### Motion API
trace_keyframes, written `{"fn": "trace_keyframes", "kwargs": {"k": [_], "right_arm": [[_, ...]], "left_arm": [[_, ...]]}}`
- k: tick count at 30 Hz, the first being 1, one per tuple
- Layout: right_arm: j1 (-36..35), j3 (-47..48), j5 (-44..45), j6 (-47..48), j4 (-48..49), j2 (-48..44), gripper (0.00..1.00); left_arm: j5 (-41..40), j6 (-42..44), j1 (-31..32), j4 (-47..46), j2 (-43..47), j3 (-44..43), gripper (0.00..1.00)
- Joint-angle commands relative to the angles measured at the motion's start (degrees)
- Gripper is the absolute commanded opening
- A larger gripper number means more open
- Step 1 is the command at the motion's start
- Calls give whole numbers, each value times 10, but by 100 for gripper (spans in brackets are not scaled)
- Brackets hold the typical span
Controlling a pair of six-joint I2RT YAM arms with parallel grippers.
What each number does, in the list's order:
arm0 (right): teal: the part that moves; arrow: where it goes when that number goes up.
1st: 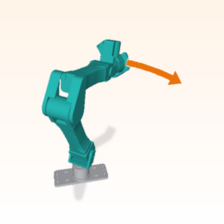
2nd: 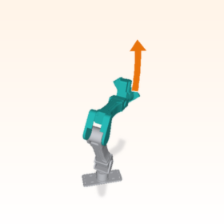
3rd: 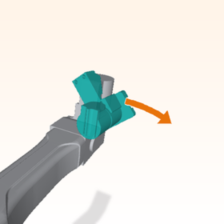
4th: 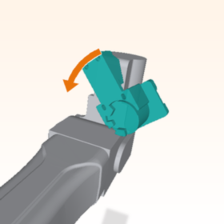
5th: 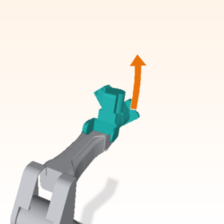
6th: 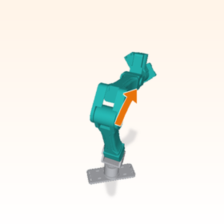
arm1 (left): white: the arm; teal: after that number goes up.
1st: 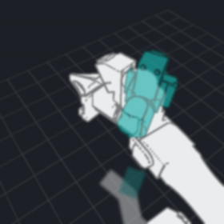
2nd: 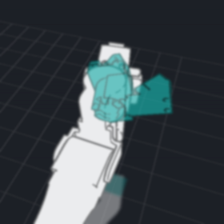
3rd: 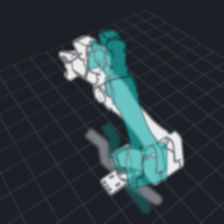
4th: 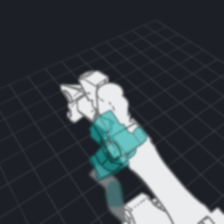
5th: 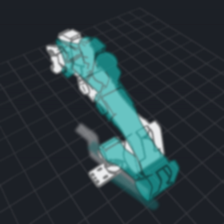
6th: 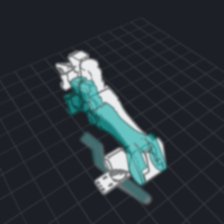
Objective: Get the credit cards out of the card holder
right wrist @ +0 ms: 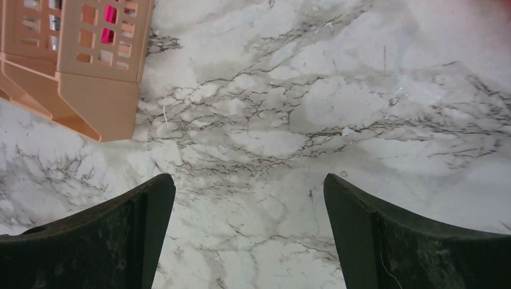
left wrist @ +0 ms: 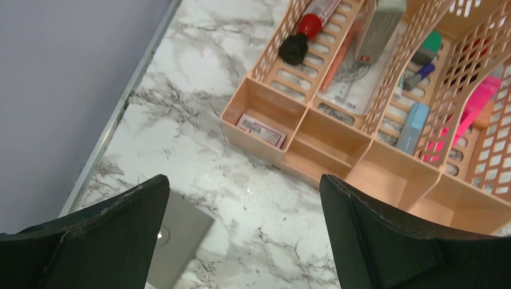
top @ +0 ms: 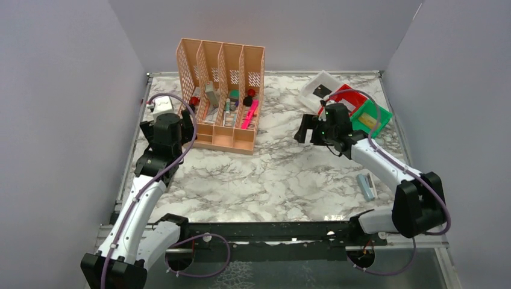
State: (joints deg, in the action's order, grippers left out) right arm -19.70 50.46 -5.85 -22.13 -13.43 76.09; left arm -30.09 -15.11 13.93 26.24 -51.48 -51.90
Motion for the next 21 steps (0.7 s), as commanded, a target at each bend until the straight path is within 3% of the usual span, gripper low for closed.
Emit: {"fn": "trace_keyframes", "kwargs": {"k": [1, 6, 21], "right_arm": [[-23, 45, -15, -38, -29, 63, 99], [-45, 133, 31, -65, -72, 175, 99], [-109, 523, 99, -64, -190, 508, 99]], "left_arm": [[87, 7, -22, 8, 42, 49, 99], [133, 10, -35, 2, 76, 85, 99], [176, 25, -43, 0, 101, 103, 99]]}}
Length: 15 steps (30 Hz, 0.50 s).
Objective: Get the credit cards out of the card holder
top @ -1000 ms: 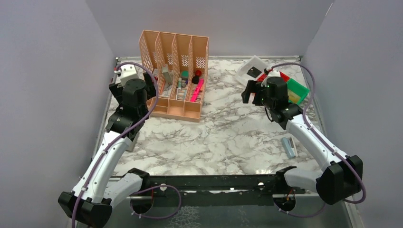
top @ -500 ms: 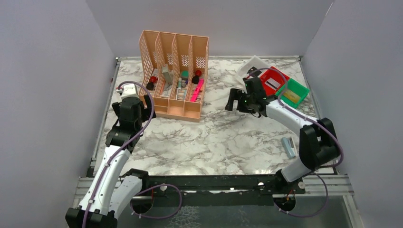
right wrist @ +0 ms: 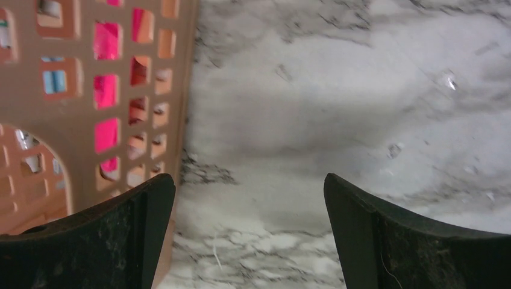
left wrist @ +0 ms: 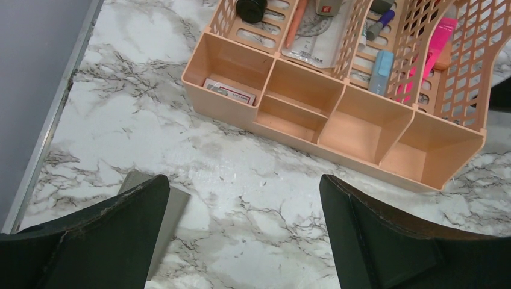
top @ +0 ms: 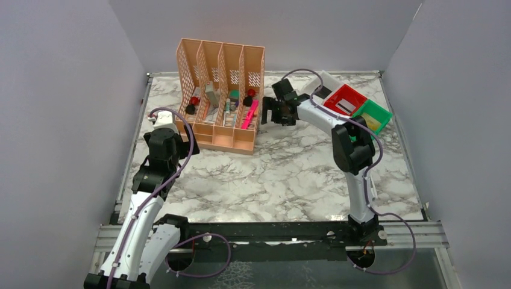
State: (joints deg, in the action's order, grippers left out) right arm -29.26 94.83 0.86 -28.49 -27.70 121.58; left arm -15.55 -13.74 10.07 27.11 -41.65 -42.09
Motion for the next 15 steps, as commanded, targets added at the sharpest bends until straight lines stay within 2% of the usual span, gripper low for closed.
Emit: {"fn": "trace_keyframes", "kwargs": {"k": [1, 10, 15], "right_arm": [[-15, 98, 35, 2, -47, 66, 99], [-46, 219, -9, 54, -3, 155, 99], [-64, 345, -13, 79, -16, 233, 97]], "left_arm": [[32, 11, -5, -9, 2, 5, 99], [46, 15, -6, -12, -6, 6, 99], [53, 16, -6, -12, -15, 6, 99]]}}
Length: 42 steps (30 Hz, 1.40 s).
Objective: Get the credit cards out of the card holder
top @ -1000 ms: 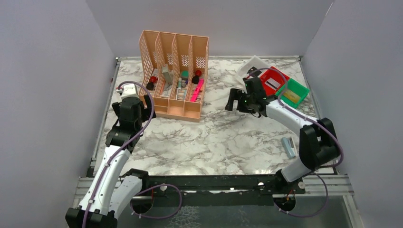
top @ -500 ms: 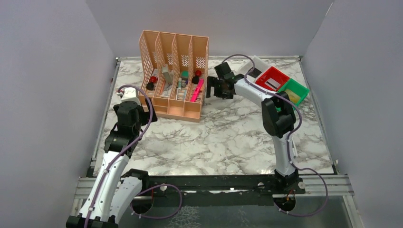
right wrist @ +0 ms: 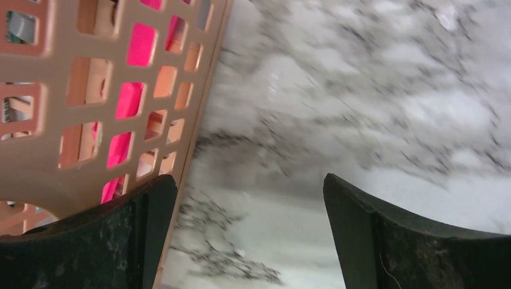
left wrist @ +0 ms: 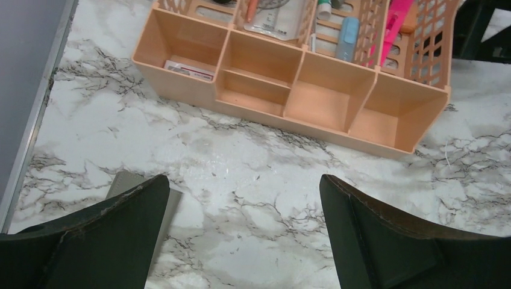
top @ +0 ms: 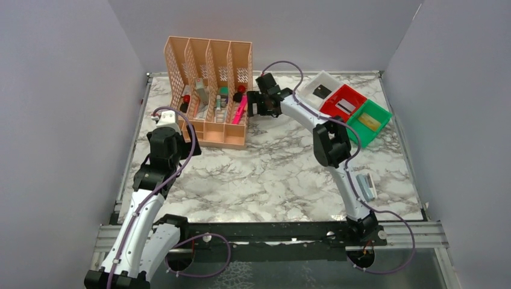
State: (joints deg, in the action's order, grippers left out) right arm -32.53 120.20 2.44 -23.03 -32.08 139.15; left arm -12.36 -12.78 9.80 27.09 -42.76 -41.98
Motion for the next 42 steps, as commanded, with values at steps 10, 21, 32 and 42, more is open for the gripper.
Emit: {"fn": "trace_keyframes", "kwargs": {"k": [10, 21, 32, 42], "right_arm": [[-59, 228, -78, -43, 114, 148, 95], [-43, 203, -173, 5, 66, 93, 97], [-42, -223, -33, 48, 145, -263, 99], [-40, -508, 43, 42, 155, -508, 99]], "left_arm": [[33, 7, -3, -13, -16, 5, 99], [114, 10, -3, -19, -74, 6, 99], [310, -95, 4, -156, -230, 15, 99], [236, -94, 8, -236, -405, -90, 99]]}}
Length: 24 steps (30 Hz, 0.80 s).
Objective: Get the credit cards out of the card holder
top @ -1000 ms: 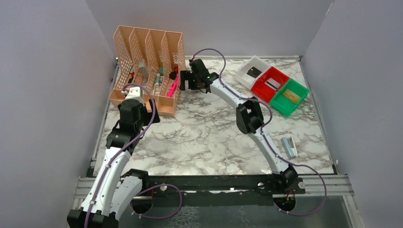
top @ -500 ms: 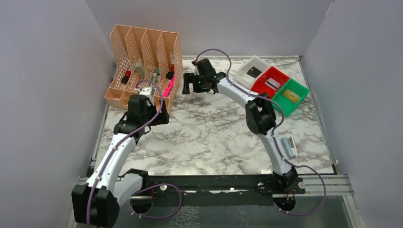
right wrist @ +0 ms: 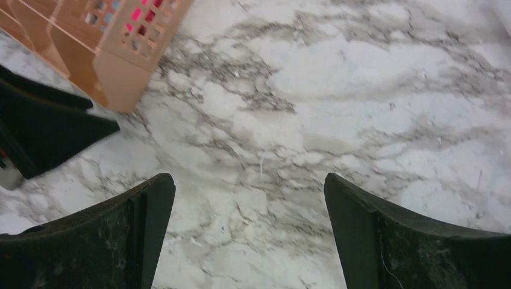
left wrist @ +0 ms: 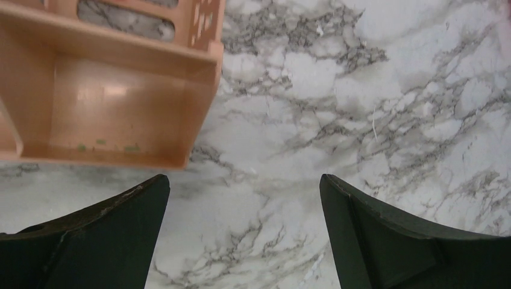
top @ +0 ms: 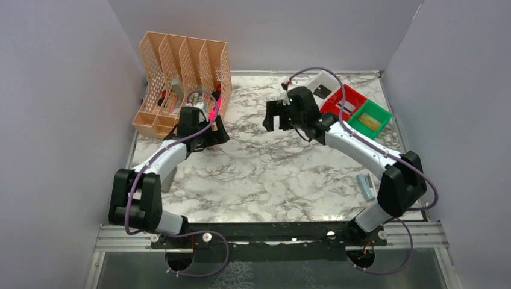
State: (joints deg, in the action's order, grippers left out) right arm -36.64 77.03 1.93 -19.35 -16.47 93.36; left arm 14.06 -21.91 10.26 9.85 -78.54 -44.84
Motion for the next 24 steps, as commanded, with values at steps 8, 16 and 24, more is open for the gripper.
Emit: {"fn": "trace_keyframes", "kwargs": {"k": [8, 16, 24], "right_arm": [[24, -192, 108, 6, 0, -129, 99], [87, -207, 90, -31, -6, -94, 99], [194, -128, 106, -49, -27, -14, 99]], "left_arm": [[-7, -2, 12, -86, -144, -126, 99], [5, 12, 29, -98, -202, -179, 99], [7, 51, 29, -52, -239, -247, 99]]}}
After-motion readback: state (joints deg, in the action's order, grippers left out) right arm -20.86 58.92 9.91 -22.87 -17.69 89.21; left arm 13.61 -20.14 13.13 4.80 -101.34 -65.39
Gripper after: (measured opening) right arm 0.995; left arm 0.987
